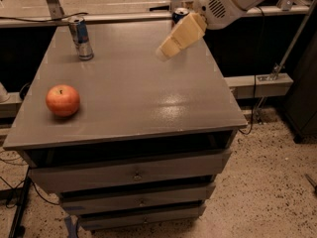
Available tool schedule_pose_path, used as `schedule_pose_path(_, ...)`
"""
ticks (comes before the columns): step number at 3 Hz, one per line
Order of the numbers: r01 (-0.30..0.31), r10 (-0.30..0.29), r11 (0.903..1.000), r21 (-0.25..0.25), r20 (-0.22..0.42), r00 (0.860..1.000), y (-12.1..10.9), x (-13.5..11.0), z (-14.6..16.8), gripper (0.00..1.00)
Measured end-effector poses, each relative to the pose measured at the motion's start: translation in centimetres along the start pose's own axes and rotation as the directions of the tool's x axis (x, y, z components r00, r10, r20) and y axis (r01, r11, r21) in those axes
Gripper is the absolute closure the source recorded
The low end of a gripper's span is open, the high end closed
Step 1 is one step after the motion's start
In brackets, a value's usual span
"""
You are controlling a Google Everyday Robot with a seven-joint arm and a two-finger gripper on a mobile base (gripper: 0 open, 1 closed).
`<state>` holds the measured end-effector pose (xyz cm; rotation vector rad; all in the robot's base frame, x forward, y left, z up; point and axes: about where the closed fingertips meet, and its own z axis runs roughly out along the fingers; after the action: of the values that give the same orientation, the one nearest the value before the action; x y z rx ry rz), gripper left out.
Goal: Pick redbull can
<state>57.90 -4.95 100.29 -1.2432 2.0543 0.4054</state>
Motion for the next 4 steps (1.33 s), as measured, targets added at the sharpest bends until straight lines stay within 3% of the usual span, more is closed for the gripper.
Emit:
schedule_pose_path(1, 0.0, 0.0, 1.0, 0.0, 0.0, 1.0, 0.0, 0.0, 0.0, 0.0)
schedule_pose_path(2, -0.031, 0.033, 0.999, -0.031, 0.07, 0.997, -0.7, -1.6, 2.5, 0.0)
schedule_pose_path(3, -0.03, 0.046, 0.9953, -0.092, 0.175, 0.984, -1.4, -5.7, 7.9, 0.0)
schedule_pose_path(4, 0.019, 0.025, 0.9878, -0.154, 0.281, 0.959, -1.6, -10.0, 13.9, 0.0)
